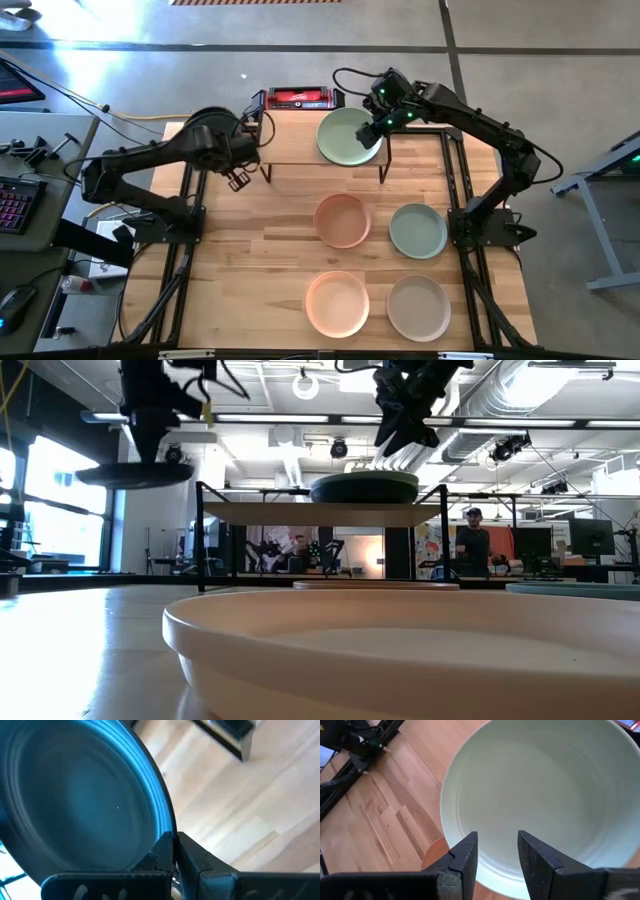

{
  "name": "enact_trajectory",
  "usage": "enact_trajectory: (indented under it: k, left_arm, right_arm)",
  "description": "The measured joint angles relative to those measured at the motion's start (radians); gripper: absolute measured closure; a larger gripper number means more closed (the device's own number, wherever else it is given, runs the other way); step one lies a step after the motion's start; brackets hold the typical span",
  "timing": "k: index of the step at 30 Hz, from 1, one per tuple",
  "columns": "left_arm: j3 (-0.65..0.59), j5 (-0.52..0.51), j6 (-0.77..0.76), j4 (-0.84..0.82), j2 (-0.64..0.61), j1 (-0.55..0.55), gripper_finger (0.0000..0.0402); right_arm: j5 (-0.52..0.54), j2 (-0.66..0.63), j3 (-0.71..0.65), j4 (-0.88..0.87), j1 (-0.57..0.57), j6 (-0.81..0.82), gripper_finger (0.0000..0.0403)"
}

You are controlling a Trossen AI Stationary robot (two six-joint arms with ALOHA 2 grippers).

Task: Place and stack plates onto a shelf
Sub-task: Stack the black plate on the top of the green plate on the shelf

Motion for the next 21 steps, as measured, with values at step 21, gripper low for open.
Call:
enact_trajectory:
  k: [21]
  left_arm:
    - [0.279,-0.25,0.641,0.002,-0.001,-0.124,0.0401]
  right_arm:
    - [-0.002,0.0,0.0,0.053,0.016,-0.055,0.0274]
